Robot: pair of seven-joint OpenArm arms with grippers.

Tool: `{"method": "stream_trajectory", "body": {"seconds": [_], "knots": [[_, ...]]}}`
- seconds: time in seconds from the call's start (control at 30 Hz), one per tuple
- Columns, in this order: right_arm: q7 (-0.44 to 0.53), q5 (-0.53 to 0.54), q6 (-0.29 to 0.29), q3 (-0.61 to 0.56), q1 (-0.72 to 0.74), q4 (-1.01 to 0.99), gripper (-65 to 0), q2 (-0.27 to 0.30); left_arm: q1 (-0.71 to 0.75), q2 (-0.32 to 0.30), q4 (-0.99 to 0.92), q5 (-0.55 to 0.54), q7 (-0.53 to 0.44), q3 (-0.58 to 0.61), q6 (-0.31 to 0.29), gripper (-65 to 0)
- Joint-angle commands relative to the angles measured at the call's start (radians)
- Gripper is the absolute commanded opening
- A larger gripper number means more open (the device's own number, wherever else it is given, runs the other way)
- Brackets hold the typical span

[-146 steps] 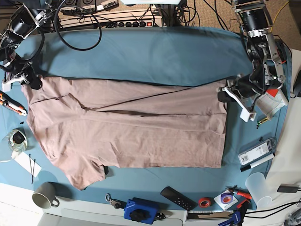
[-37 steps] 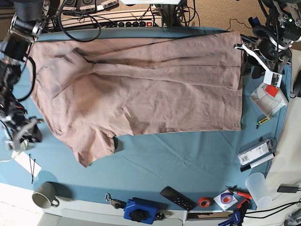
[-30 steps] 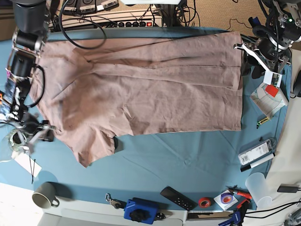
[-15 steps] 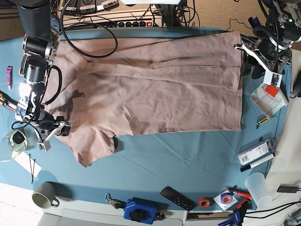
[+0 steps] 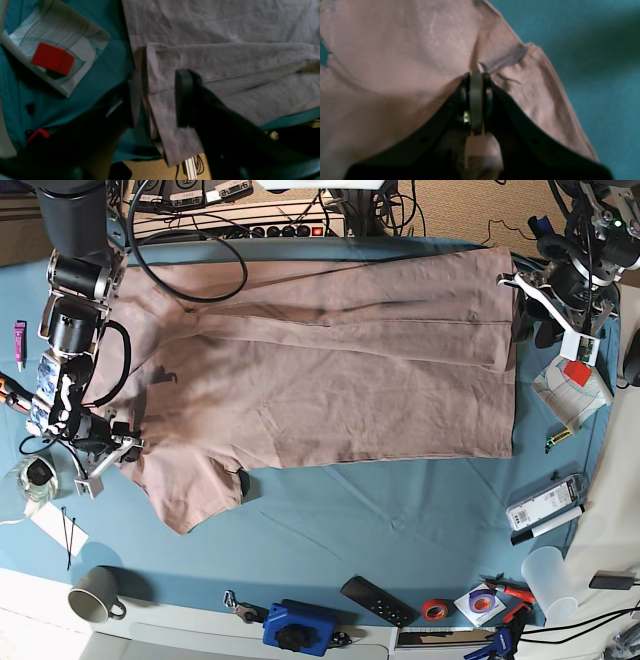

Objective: Fold the T-shirt properly
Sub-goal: 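Grasp the sleeve with the right gripper and fold it onto the shirt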

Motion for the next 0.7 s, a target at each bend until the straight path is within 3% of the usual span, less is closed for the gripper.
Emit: {"method": "stream_trajectory", "body": {"seconds": [0.0,0.23,0.5,0.67], "knots": [[-0.114,-0.035,-0.009,-0.005,-0.006,-0.003,-65.0,0.011,0.000,-0.008,0.015,-0.010,-0.022,-0.005,0.000,-41.6],[-0.224,0.049,-0.008,-0.003,-0.048,0.150,-65.0,0.014,0.000,-0.008,0.015,-0.010,-0.022,-0.005,0.000,-41.6],[-0.298,0.169,-0.021,-0.003,-0.262,0.499,-65.0,0.066,0.000,-0.008,0.015,-0.010,-0.023,-0.005,0.000,-41.6],[-0.315,0.172,-0.021,0.025,-0.392,0.719,-65.0,0.089,0.000,-0.008,0.015,-0.010,-0.024,-0.005,0.000,-41.6]]}}
